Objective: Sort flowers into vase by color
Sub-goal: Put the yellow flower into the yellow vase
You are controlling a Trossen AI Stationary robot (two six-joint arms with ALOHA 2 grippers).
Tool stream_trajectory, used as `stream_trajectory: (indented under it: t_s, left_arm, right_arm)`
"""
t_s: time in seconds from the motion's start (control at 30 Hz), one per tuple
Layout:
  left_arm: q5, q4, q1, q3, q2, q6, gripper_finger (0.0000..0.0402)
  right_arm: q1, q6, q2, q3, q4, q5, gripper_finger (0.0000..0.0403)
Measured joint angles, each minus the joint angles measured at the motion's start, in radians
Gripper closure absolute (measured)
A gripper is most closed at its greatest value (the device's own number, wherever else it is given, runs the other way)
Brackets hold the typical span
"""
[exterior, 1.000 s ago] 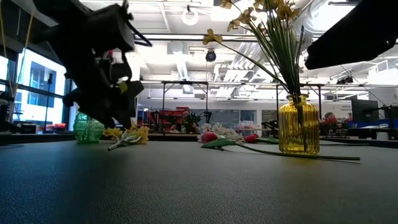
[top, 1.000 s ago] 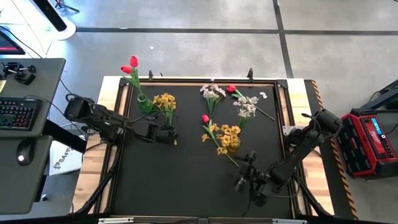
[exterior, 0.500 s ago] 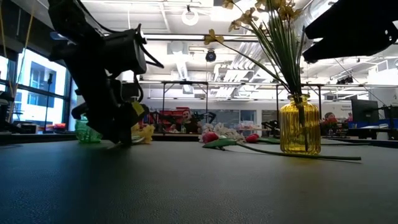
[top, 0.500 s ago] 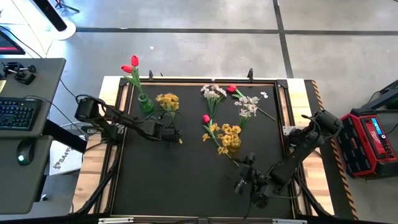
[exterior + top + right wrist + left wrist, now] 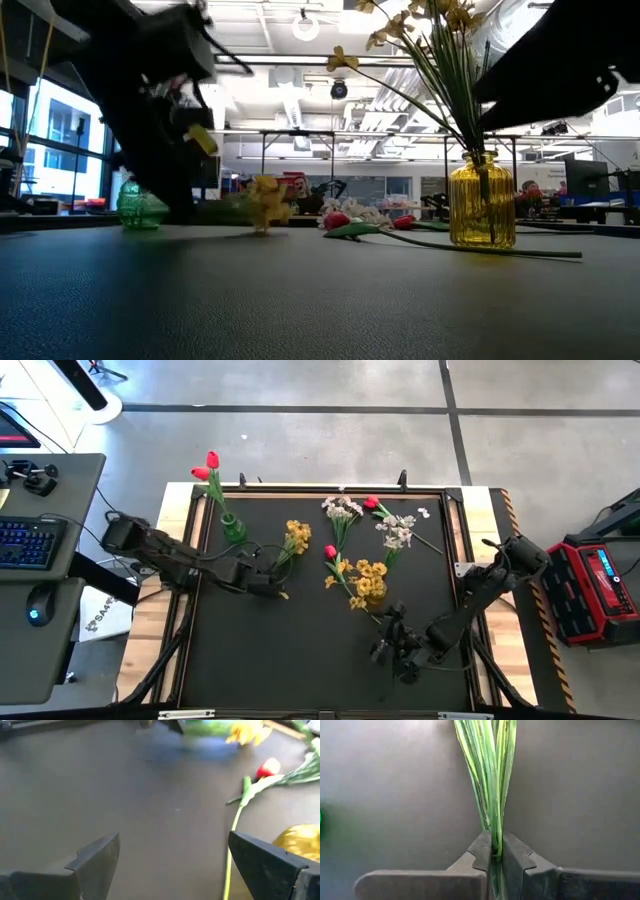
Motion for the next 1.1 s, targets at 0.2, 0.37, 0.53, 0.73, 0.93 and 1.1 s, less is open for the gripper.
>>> stream_trajectory:
  t_s: [0.2,0.37,0.53,0.73,0.93,1.1]
  left_arm:
    - [-0.131,-0.005,-0.159,0.000,-0.184,0.000,0.0398]
    - [-0.289,0.100,-0.350,0.000,-0.314,0.149,0.0399]
    - [-0.330,0.395,-0.466,0.000,-0.326,0.548,0.0400]
    - [-0.310,0.820,-0.508,0.000,-0.225,1.008,0.0400]
    - [-0.248,1.149,-0.494,0.000,-0.075,1.271,0.0400]
    - [-0.182,1.328,-0.479,0.000,0.009,1.361,0.0401]
  right_arm:
    - [-0.053,-0.172,0.000,0.000,0.170,-0.071,0.0046]
    - [-0.052,-0.532,0.000,0.000,0.521,-0.161,0.0046]
    - [-0.081,-0.645,-0.001,0.000,0.752,-0.258,0.0046]
    - [-0.130,-0.658,-0.001,0.000,0.806,-0.205,0.0046]
    - [-0.155,-0.782,-0.001,0.000,0.921,-0.210,0.0046]
    - [-0.154,-0.947,-0.001,0.000,1.042,-0.311,0.0046]
